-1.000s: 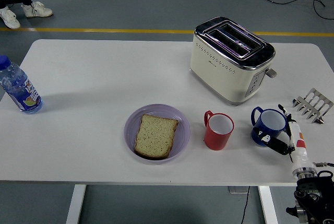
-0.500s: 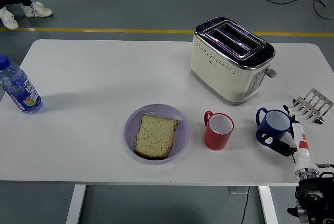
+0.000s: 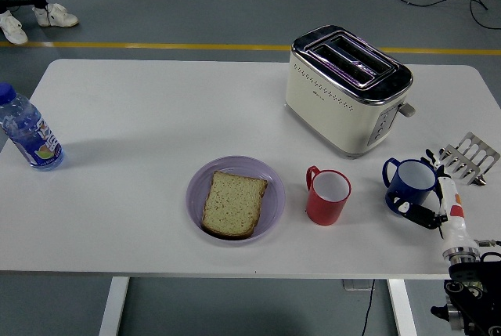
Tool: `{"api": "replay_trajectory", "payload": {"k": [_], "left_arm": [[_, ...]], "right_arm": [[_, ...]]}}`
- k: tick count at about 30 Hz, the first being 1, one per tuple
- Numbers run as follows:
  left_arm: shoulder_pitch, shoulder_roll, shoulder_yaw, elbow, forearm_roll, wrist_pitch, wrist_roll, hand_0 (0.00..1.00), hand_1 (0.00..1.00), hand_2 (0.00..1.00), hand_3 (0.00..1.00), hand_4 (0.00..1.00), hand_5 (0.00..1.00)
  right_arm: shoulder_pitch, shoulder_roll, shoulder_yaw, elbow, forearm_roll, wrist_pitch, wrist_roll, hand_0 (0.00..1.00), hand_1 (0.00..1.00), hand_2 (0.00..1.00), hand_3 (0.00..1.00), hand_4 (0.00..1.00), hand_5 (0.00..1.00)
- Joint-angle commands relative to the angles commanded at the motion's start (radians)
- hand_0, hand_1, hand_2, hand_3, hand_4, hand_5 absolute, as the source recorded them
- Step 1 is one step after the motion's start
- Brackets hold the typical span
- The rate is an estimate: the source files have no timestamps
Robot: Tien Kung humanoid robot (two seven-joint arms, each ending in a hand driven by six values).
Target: Pick up the cup,pour liquid into bread,place the cup on the desk
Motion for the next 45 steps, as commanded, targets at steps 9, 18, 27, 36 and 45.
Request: {"api": "replay_trajectory", "payload": {"k": [9,18,27,36,45], "left_arm": [[-0.002,0.000,0.002,0.000,-0.004,-0.001,-0.001,0.345,0.330,0.413,0.686,0.424,0.998],[-0.002,0.000,0.002,0.000,-0.002,-0.003,-0.001,0.346,0.331,0.413,0.686,0.426,0.998],[-0.004,0.002,0.000,0.000,-0.002,-0.004,-0.001,0.345,0.330,0.412,0.688,0.425,0.998],[-0.003,0.002,0.001,0.000,-0.001,-0.004,-0.001,0.345,0.330,0.411,0.685,0.421,0.998],[0.001,0.003,0.002,0.000,0.000,-0.003,-0.003,0.345,0.331,0.412,0.685,0.419,0.998]], "right_arm": [[-0.003,0.001,0.001,0.006,0.006,0.001,-0.001,0.815,0.767,0.953,0.998,0.919,0.002],[-0.021,-0.012,0.022,0.093,-0.008,-0.002,-0.007,0.828,0.778,0.958,0.998,0.921,0.002],[-0.055,-0.033,0.039,0.240,-0.048,-0.014,-0.028,0.834,0.787,0.959,0.998,0.937,0.002],[-0.052,-0.038,0.100,0.338,-0.072,-0.043,-0.052,0.839,0.790,0.960,0.998,0.947,0.002],[-0.060,-0.071,0.214,0.544,0.144,0.028,-0.117,0.828,0.789,0.933,0.972,0.877,0.006]]}}
